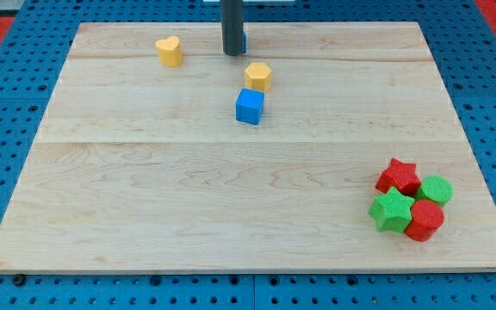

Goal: Move the yellow heart towards the top center

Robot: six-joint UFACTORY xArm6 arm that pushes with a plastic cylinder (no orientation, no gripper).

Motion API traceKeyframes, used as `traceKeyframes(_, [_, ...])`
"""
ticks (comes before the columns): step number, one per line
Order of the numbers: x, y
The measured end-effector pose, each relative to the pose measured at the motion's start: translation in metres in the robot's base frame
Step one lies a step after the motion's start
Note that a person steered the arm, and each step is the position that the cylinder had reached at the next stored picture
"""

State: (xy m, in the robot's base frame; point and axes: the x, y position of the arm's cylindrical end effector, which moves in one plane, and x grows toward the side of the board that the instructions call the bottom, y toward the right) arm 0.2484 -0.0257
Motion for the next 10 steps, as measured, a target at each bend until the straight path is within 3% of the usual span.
traceKeyframes(1, [-0.019, 0.000])
traceKeyframes(3, [-0.006, -0.058])
traceKeyframes(5, [0.004, -0.070])
traceKeyframes(7, [0.062, -0.086])
traceKeyframes(8, [0.051, -0.138])
traceKeyframes(9, [0.022, -0.136])
traceKeyframes(10, [0.014, -0.096])
